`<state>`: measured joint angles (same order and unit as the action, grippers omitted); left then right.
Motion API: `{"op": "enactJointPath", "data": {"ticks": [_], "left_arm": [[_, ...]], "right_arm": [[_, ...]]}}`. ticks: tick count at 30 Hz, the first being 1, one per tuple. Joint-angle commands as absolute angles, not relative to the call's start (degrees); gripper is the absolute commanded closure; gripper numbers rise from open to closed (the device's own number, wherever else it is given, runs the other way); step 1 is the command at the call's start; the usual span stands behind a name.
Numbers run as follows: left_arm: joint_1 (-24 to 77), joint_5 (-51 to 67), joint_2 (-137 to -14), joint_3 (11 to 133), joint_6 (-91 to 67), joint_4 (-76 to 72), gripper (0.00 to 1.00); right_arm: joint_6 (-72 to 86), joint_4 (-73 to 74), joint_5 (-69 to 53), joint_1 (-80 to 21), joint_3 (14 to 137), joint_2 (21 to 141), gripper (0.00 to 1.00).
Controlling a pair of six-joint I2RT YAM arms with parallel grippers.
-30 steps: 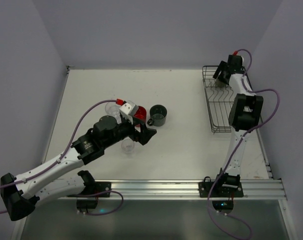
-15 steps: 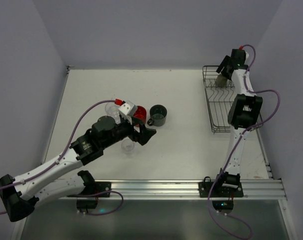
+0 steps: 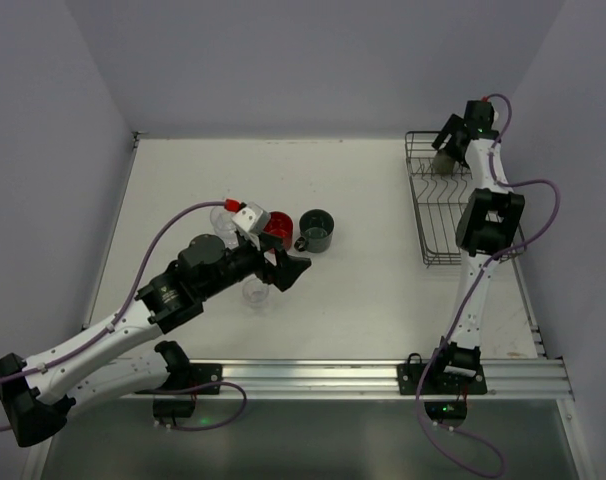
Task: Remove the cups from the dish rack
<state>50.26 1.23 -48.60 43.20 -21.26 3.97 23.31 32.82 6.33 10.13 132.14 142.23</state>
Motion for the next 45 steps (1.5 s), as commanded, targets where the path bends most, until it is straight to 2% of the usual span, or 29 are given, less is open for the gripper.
{"op": "enactJointPath", "data": {"ticks": [1,2,7,14,16,18,19,22,24,26,27,28,30,32,36,45], "left_arm": [[50.1,1.7,-47.5,42.5,-20.2,1.1,0.0],[50.1,1.8,-47.4,42.4,-20.3,1.1,0.0],[50.1,1.7,-47.2,41.9,-20.2,1.1,0.0],[50.1,1.5,-47.2,41.3,-20.2,-1.2,0.0],[50.1,1.8,-47.4,41.2,-20.2,-1.5,0.0],[50.1,2.1,-47.5,41.2,-20.3,-1.6,0.0],[50.1,2.5,-47.6,41.2,-20.4,-1.6,0.0],[50.1,1.9,-47.5,41.2,-20.4,-1.3,0.0],[50.1,1.8,-47.2,41.2,-20.2,-1.2,0.0],[50.1,1.3,-47.0,41.3,-20.0,-1.1,0.0],[50.1,1.3,-47.0,41.3,-20.0,-1.1,0.0],[50.1,1.1,-47.0,41.3,-19.9,-1.1,0.0],[50.1,1.4,-47.0,41.2,-20.0,-1.2,0.0],[50.1,1.6,-47.2,41.2,-20.1,-1.2,0.0],[50.1,1.8,-47.2,41.1,-20.3,-1.3,0.0],[50.2,2.5,-48.3,40.8,-21.6,-2.4,0.01]], "right_arm": [[22.2,36.8,3.8,10.3,136.0,144.1,0.09],[22.1,37.3,3.7,10.2,136.1,144.4,0.05],[21.7,37.5,3.1,10.1,136.7,144.7,0.06],[21.2,37.2,4.0,9.9,136.7,144.5,0.32],[21.3,36.2,5.3,9.7,134.3,143.5,0.3],[21.3,33.0,6.7,9.4,131.9,141.0,0.13],[21.2,30.6,6.6,9.3,129.3,140.1,0.09],[21.2,32.1,6.0,9.4,132.4,141.2,0.16],[21.3,34.3,5.7,9.5,134.2,143.1,0.26],[21.6,34.7,5.9,9.5,135.1,143.2,0.3],[21.5,34.5,5.8,9.6,134.8,143.0,0.36],[21.5,34.3,5.9,9.6,134.4,142.7,0.47],[21.6,33.6,6.0,9.6,132.7,142.2,0.48],[21.3,30.1,5.5,9.5,129.7,139.8,0.55],[20.2,20.8,4.6,9.4,117.5,132.9,0.56],[14.6,5.3,4.3,8.4,104.3,120.8,0.55]]}}
